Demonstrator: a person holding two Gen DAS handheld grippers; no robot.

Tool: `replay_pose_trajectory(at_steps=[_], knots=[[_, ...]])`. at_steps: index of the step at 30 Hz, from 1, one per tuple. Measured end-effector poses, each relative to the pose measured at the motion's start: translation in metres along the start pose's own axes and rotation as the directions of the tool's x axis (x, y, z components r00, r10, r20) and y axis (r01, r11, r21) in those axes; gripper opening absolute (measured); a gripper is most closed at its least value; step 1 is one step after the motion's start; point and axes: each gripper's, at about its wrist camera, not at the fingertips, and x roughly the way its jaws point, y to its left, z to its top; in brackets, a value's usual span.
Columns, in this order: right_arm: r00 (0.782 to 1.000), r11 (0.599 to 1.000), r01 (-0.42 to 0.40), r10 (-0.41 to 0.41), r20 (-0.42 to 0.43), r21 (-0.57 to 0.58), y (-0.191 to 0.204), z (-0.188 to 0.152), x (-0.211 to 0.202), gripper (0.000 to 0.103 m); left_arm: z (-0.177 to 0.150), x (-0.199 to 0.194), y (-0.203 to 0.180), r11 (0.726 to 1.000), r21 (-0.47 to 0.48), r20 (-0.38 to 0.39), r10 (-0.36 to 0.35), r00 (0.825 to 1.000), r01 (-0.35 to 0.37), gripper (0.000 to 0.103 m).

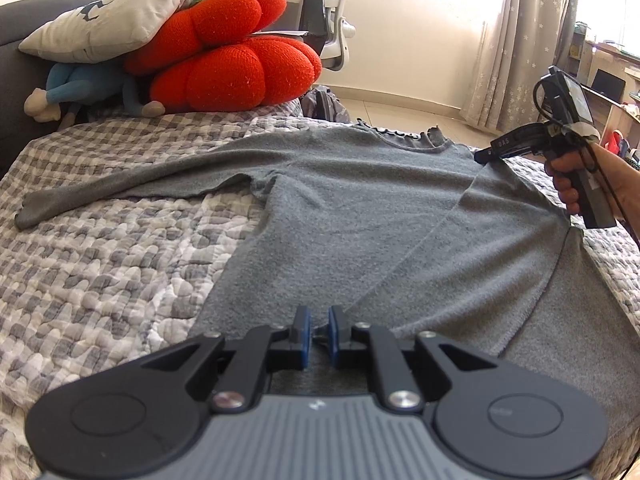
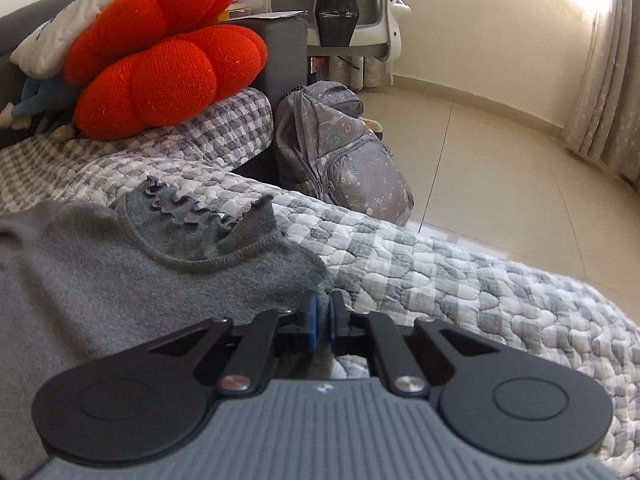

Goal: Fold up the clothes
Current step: 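Release the collar with the right gripper and lift away, then release the hem with the left gripper and move it toward the sleeve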

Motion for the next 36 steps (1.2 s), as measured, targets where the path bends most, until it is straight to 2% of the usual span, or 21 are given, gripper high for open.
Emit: replay_pose_trajectory(at_steps=[4,7,10,13,16,17,18,20,23,26,28,29,32,34,36], knots=[[0.985,0.973,0.166,-0.156,0.075,-0.158,0.019,0.011,-0.007,0.005,0.000,0.000,0.001,1.000,-0.008,0.009,-0.012,1.000,0.012,0.011],[0.976,0.951,0.214,-0.201,0.080,-0.225,0.027,0.014,0.000,0.005,0.000,0.004,0.001,1.000,-0.006,0.018,-0.007,1.000,0.007,0.011],[0.966,0.931,0.254,-0.259,0.019,-0.261,0.026,0.001,0.028,0.005,0.000,0.003,0.001,1.000,-0.014,0.021,-0.008,1.000,0.008,0.011],[0.956,0.927,0.293,-0.281,0.084,-0.234,0.027,-0.003,0.020,0.006,0.001,-0.008,0.008,1.000,-0.026,0.031,0.003,1.000,-0.002,0.012],[0.944,0.929,0.316,-0.288,0.163,-0.192,0.030,-0.003,-0.009,0.024,0.001,-0.021,0.021,0.998,-0.053,0.040,0.026,0.999,-0.023,0.013],[0.938,0.935,0.318,-0.285,0.198,-0.159,0.030,-0.003,-0.026,0.039,0.001,-0.026,0.027,0.998,-0.063,0.042,0.033,0.999,-0.030,0.014],[0.931,0.941,0.315,-0.281,0.233,-0.125,0.031,-0.003,-0.043,0.048,0.000,-0.031,0.033,0.997,-0.071,0.044,0.042,0.998,-0.039,0.015],[0.960,0.979,0.198,-0.181,0.213,-0.058,0.033,-0.012,-0.077,0.049,-0.003,-0.041,0.044,0.995,-0.086,0.047,0.061,0.997,-0.056,0.016],[0.989,0.999,0.045,-0.046,0.140,0.009,0.029,-0.049,-0.124,0.049,-0.010,-0.052,0.059,0.993,-0.102,0.040,0.058,0.998,-0.054,0.018],[0.996,0.993,-0.055,0.047,0.078,0.102,0.028,-0.097,-0.168,0.049,-0.019,-0.054,0.068,0.994,-0.105,0.013,0.036,0.999,-0.035,0.025],[0.991,0.972,-0.131,0.127,0.035,0.196,0.029,-0.135,-0.193,0.049,-0.024,-0.052,0.068,0.995,-0.100,-0.007,0.028,1.000,-0.029,0.025],[0.986,0.957,-0.164,0.164,0.020,0.239,0.029,-0.153,-0.204,0.049,-0.025,-0.052,0.068,0.995,-0.097,-0.009,0.019,1.000,-0.020,0.029],[0.973,0.938,-0.217,0.230,-0.017,0.269,0.041,-0.189,-0.228,0.049,-0.028,-0.053,0.065,0.997,-0.078,0.000,-0.003,1.000,0.003,0.039],[0.975,0.945,-0.205,0.219,-0.027,0.256,0.047,-0.204,-0.241,0.050,-0.028,-0.050,0.063,0.998,-0.065,0.004,0.003,1.000,-0.003,0.039],[0.981,0.945,-0.189,0.194,0.008,0.265,0.052,-0.214,-0.251,0.049,-0.030,-0.046,0.062,0.998,-0.061,0.006,0.016,1.000,-0.016,0.040]])
